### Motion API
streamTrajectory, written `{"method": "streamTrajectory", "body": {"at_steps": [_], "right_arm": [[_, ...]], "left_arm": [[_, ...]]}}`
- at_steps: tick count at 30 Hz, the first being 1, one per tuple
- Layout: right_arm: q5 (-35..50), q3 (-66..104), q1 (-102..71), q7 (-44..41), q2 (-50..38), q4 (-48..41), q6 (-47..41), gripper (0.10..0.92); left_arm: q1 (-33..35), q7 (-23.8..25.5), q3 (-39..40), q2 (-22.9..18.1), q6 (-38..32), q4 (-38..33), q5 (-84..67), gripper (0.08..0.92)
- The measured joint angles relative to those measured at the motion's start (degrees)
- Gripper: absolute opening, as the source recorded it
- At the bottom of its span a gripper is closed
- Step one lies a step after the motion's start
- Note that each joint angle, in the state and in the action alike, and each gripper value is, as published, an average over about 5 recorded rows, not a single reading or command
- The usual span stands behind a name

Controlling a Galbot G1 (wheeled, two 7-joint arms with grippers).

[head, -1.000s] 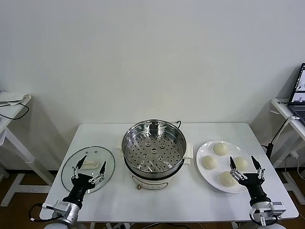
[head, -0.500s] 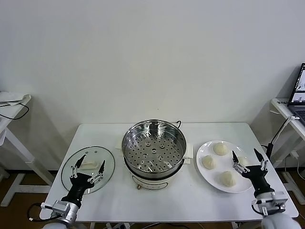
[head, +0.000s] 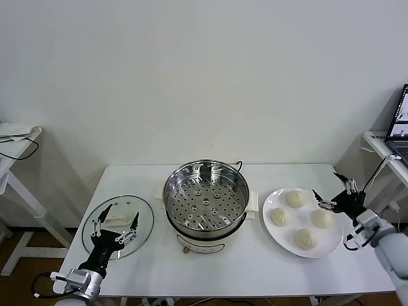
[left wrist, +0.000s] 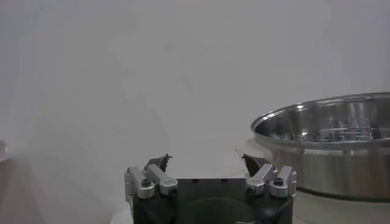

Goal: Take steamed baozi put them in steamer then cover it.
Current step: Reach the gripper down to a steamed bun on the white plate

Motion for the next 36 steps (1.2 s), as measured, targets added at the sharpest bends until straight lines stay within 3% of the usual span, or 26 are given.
{"method": "streamTrajectory", "body": {"at_steps": [9,19,36], "right_arm": [[-2.7,-22.4,24.3,-15.9,-5.3,-10.3,-1.9,0.823],[-6.3,-47.6,49.9,-31.9,-1.6,-23.3,-2.3,0.823],[-15.1,-58.1,61.0,-40.7,9.7,-40.3,-0.1,0.823]], "left_arm": [[-0.1,-0.1,0.0,-0.6,-0.1,0.2,0.1,0.823],[-0.2,-0.3,-0.6,-1.2,0.1,0.3,0.1,0.823],[-0.4,-0.3,-1.9,-1.3,0.1,0.9,-0.1,0.823]]}}
